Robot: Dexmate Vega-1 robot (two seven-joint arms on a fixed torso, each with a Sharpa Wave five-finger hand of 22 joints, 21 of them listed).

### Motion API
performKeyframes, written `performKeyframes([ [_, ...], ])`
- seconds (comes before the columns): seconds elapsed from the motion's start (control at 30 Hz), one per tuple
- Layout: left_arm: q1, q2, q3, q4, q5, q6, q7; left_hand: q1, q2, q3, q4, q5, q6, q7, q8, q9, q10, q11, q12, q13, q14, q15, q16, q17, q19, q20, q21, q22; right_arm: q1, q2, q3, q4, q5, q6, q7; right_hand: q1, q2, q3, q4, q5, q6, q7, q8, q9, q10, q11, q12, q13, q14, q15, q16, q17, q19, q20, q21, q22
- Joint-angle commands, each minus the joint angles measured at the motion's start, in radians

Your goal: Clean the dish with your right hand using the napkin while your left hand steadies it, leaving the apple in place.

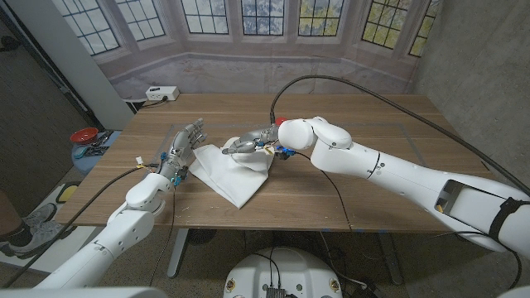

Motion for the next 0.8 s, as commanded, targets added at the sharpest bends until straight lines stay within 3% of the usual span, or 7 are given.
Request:
performKeyframes([
  [0.03, -0.013, 0.005, 0.006, 0.006, -0.010, 0.004, -0.031, -0.006, -0.003, 0.008, 0.000, -0.002, -0.004, -0.001, 0.000, 0.003, -0.005, 0.001, 0.001, 0.005, 0.002, 0.001, -0.001, 0.003, 0.003, 0.003, 0.000, 0.002, -0.039, -0.005, 0.027, -0.022, -0.011, -0.014, -0.075, 0.015, -0.004, 0.003, -0.013, -0.001, 0.019, 0.004, 0.005, 0.004, 0.015, 0.004, 0.003, 0.004, 0.018, -0.003, 0.005, -0.001, 0.024, 0.002, 0.007, -0.001],
  [0.43, -0.032, -0.001, 0.023, 0.018, -0.020, 0.018, -0.056, -0.006, -0.003, 0.009, 0.000, -0.002, -0.009, -0.003, -0.001, 0.003, -0.005, 0.000, 0.001, 0.005, 0.002, 0.000, 0.000, 0.003, 0.003, 0.004, 0.001, 0.002, -0.054, -0.005, 0.044, -0.023, -0.016, -0.032, -0.115, 0.022, -0.008, 0.007, -0.021, -0.004, 0.044, 0.008, 0.009, 0.004, 0.040, 0.015, 0.006, 0.005, 0.041, -0.006, 0.006, -0.001, 0.043, -0.001, 0.006, -0.001],
  [0.63, -0.026, -0.010, 0.028, 0.004, -0.015, 0.025, -0.031, -0.006, -0.003, 0.010, -0.001, -0.001, -0.008, -0.002, 0.000, 0.003, -0.005, 0.002, 0.001, 0.005, 0.002, 0.000, -0.001, 0.003, 0.003, 0.004, 0.000, 0.002, -0.029, 0.000, 0.051, 0.014, 0.005, 0.001, -0.107, 0.024, -0.008, 0.008, -0.023, -0.005, 0.054, 0.007, 0.011, 0.004, 0.046, 0.015, 0.005, 0.005, 0.045, -0.006, 0.006, 0.000, 0.047, 0.000, 0.005, 0.000],
  [0.73, -0.022, -0.018, 0.030, 0.001, -0.012, 0.027, -0.012, -0.006, -0.002, 0.010, -0.001, -0.001, -0.007, -0.001, 0.001, 0.003, -0.005, 0.003, 0.001, 0.005, 0.002, 0.000, -0.001, 0.003, 0.003, 0.004, 0.000, 0.002, -0.028, 0.000, 0.059, 0.025, 0.014, 0.022, -0.119, 0.027, -0.007, 0.011, -0.027, -0.007, 0.086, 0.026, 0.018, 0.004, 0.073, 0.025, 0.010, 0.005, 0.063, -0.007, 0.008, 0.000, 0.059, -0.003, 0.004, 0.000],
  [0.8, -0.023, -0.022, 0.032, 0.003, -0.010, 0.026, -0.008, -0.006, -0.002, 0.011, -0.002, -0.001, -0.007, -0.002, 0.001, 0.003, -0.005, 0.003, 0.001, 0.005, 0.002, 0.000, -0.001, 0.003, 0.003, 0.004, 0.000, 0.002, -0.028, -0.002, 0.062, 0.029, 0.018, 0.033, -0.121, 0.028, -0.007, 0.012, -0.028, -0.008, 0.094, 0.024, 0.019, 0.004, 0.080, 0.022, 0.011, 0.005, 0.069, -0.010, 0.008, 0.000, 0.063, -0.005, 0.003, 0.000],
])
